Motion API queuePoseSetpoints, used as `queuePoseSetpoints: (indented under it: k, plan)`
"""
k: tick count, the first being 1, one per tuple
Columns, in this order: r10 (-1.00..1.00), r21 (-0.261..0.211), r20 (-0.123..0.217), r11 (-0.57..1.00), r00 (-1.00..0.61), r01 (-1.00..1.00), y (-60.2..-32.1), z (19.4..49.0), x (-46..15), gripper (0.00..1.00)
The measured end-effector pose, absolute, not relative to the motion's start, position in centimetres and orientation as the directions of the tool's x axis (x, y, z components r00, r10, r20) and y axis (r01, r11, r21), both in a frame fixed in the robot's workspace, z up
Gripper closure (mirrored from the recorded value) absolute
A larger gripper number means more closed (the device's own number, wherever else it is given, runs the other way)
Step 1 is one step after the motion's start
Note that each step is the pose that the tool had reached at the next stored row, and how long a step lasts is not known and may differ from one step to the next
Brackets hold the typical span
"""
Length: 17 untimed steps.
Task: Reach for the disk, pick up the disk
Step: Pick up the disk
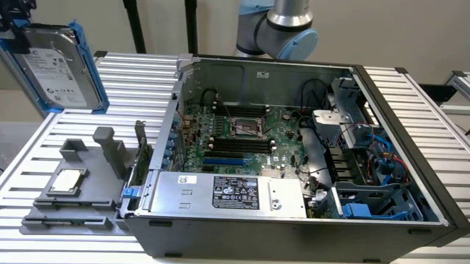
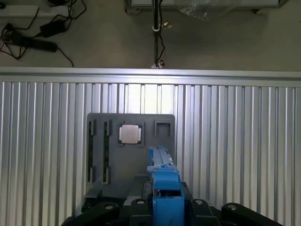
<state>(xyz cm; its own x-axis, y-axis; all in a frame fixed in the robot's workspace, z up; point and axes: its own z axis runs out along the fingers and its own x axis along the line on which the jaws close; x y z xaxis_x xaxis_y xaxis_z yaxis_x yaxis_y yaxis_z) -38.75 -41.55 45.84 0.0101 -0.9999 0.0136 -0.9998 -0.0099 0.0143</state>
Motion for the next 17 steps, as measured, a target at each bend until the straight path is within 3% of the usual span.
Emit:
queuePoseSetpoints:
  k: [17]
  plan:
    - [-1.0, 0.016, -0.011, -0.01, 0.01, -1.0, -43.6, 48.1, -33.1, 0.67]
